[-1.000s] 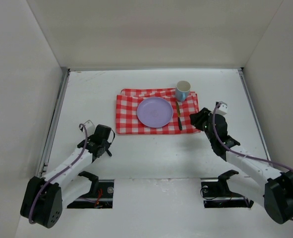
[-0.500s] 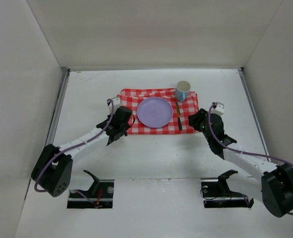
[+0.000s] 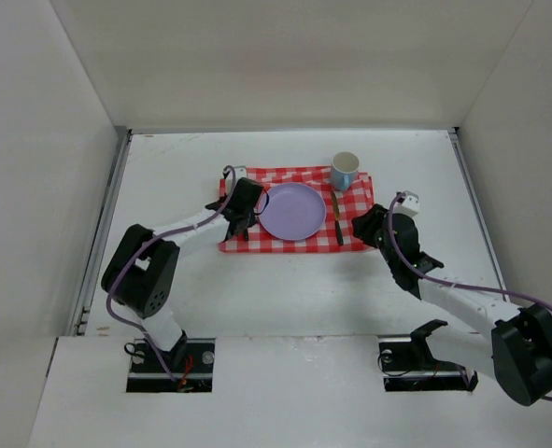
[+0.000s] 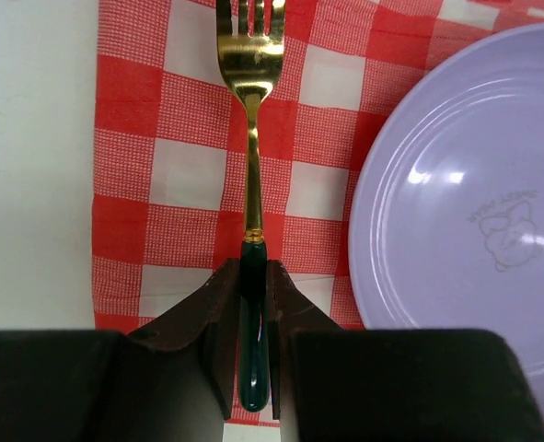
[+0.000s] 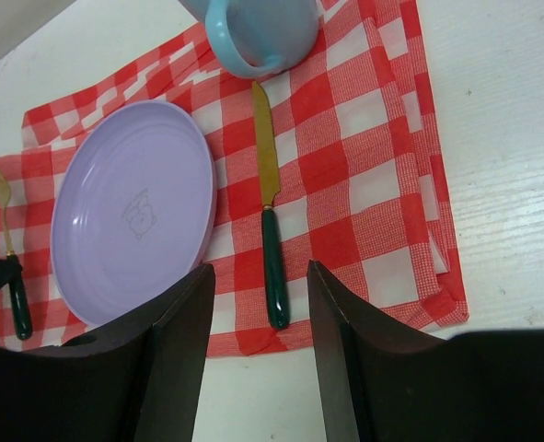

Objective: Set the dinner table for one person

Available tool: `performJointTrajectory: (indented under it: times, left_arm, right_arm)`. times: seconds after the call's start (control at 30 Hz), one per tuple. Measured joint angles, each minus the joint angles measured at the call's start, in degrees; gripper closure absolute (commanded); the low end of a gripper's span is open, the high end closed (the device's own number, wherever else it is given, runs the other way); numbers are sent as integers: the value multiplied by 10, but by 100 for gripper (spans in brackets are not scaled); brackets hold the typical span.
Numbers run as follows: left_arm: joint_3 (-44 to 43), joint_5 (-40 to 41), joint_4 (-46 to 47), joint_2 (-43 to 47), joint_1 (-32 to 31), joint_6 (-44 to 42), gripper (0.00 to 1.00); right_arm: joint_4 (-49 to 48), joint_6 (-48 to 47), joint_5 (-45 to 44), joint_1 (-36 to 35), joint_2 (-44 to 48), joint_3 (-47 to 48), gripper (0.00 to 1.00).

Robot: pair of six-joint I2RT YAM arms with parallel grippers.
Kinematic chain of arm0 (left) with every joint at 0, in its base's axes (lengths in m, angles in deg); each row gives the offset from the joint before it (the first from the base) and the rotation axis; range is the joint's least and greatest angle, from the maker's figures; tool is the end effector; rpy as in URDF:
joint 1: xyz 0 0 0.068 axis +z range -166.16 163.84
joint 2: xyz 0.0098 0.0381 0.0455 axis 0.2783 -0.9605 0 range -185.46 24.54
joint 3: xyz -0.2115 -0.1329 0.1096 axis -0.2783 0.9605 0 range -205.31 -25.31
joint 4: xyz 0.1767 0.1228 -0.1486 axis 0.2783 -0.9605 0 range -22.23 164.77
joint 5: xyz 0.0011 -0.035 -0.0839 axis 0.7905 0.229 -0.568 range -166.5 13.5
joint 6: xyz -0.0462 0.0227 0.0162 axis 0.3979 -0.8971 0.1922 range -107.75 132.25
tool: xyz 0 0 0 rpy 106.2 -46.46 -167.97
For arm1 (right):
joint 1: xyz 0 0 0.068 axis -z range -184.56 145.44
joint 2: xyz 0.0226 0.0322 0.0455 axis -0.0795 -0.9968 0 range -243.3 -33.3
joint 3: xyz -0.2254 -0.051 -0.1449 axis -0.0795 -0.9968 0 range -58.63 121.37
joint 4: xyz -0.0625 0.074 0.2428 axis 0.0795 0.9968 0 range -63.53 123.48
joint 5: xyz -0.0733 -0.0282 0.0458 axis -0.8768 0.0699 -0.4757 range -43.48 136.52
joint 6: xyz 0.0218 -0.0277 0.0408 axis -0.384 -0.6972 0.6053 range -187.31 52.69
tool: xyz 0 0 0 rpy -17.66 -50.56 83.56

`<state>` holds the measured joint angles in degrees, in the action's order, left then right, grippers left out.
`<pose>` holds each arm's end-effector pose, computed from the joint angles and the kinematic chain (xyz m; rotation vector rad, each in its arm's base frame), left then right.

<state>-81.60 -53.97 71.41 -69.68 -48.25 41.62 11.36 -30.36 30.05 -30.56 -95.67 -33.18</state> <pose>0.3037 -0.1744 0.2029 -0.1473 2.2245 -0.1336 0.2110 0.0917 0.2080 0.3766 1.9251 0.4492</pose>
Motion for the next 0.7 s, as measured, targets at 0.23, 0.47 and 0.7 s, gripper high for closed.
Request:
performJointTrajectory:
  times: [0.23, 0.47, 0.7]
  left_arm:
    - [-34, -5, -12, -47, 1, -24, 97]
    - [-47, -14, -12, -71, 7, -40, 95]
    - [-49, -16, -12, -86, 7, -49, 92]
  right_arm:
    - [0, -2, -3, -3, -4, 2, 49]
    - [-1, -3, -3, -3, -4, 4, 49]
    - [-1, -3, -3, -7, -2, 4, 49]
